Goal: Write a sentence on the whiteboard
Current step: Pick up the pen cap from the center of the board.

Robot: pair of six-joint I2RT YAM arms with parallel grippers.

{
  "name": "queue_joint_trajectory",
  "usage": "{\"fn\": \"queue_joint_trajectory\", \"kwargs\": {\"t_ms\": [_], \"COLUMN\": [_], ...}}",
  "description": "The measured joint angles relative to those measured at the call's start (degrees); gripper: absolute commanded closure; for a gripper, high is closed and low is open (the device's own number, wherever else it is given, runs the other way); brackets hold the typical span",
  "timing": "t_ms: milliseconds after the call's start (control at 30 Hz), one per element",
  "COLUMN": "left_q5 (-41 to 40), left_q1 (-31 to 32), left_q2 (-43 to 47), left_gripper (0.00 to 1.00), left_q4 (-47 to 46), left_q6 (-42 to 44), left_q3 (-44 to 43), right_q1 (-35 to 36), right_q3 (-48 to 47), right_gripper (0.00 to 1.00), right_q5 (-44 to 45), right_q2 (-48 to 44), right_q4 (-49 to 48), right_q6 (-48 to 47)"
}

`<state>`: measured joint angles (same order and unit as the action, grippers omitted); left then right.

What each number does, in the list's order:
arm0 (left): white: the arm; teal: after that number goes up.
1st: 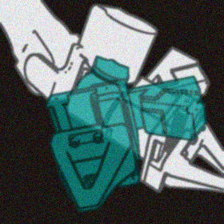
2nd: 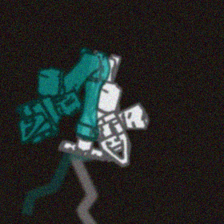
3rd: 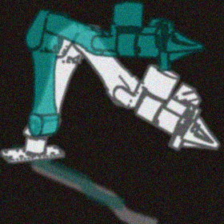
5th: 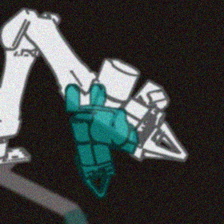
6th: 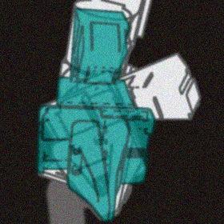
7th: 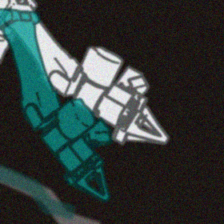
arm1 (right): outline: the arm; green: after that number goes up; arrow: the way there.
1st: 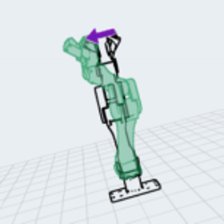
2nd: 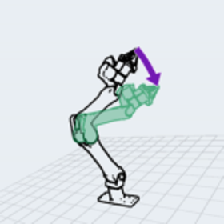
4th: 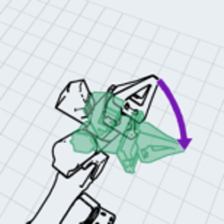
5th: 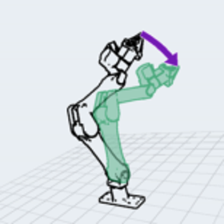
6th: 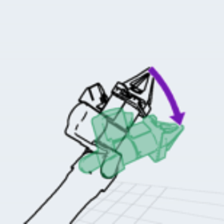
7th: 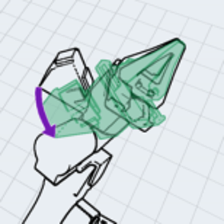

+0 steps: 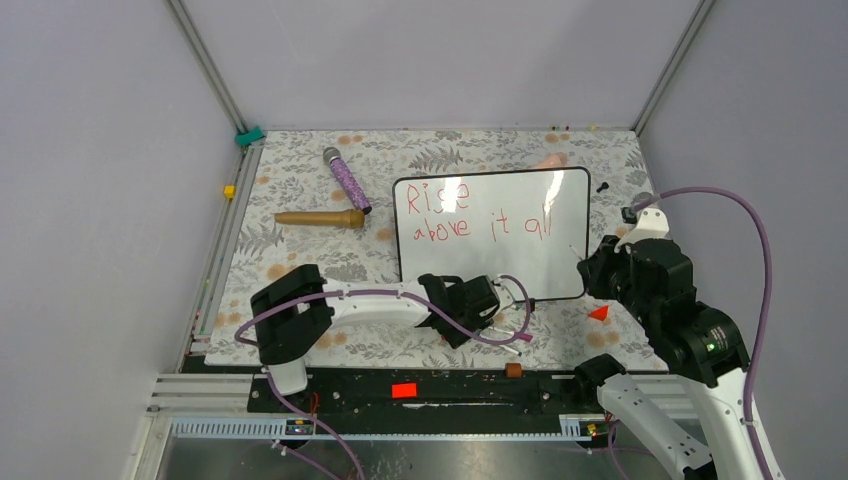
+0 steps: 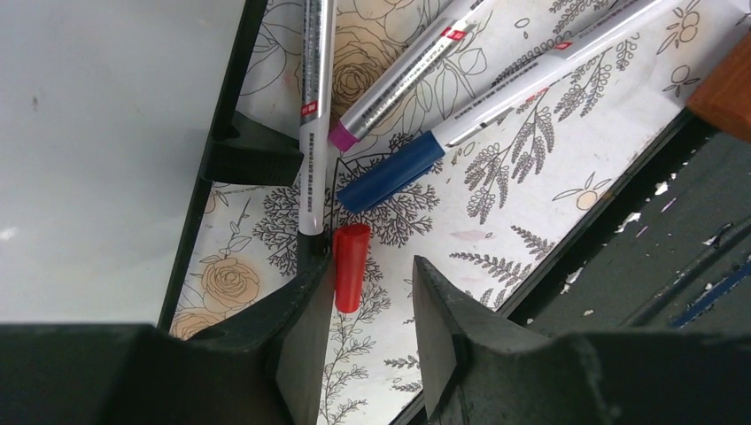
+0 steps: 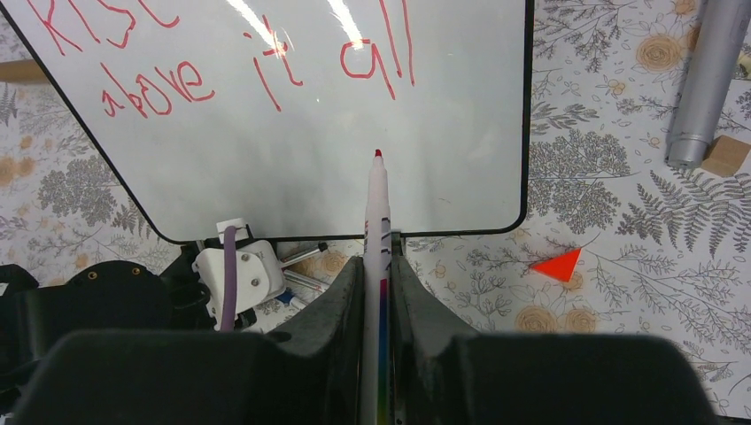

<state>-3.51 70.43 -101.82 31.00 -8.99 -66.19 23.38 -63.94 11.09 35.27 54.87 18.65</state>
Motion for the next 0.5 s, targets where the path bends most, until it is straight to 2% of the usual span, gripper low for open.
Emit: {"fn": "queue_joint_trajectory", "kwargs": {"t_ms": [100, 233, 367, 467, 500], "left_q5": [-0.11, -0.13, 0.13, 0.57, 0.76], "left_q1": [-0.07, -0.39, -0.79, -0.87, -0.87], "left_q2": [-0.63, -2.25, -3.08, -3.08, -3.08], "left_gripper": [0.63, 0.69, 0.8, 0.99, 1.0], "left_q4": [-0.31, -0.63, -0.92, -0.98, -1.07], "left_q6": [0.02, 0.15, 0.46, 0.44, 0.33], "left_q3": [-0.11, -0.48, -0.59, -0.59, -0.5], "right_q1": [0.0, 0.0, 0.0, 0.0, 0.0], "right_q3": [-0.15, -0.2, -0.2, -0.2, -0.2], "right_gripper": [1.0, 1.0, 1.0, 1.0, 1.0], "right_q5": [-0.02, -0.02, -0.02, -0.02, -0.02], "right_q2": [0.0, -0.02, -0.55, -1.33, -1.6], "right_q4": [0.04, 0.13, 0.17, 0.35, 0.59], "right_q6": [0.02, 0.09, 0.46, 0.68, 0.68]}}
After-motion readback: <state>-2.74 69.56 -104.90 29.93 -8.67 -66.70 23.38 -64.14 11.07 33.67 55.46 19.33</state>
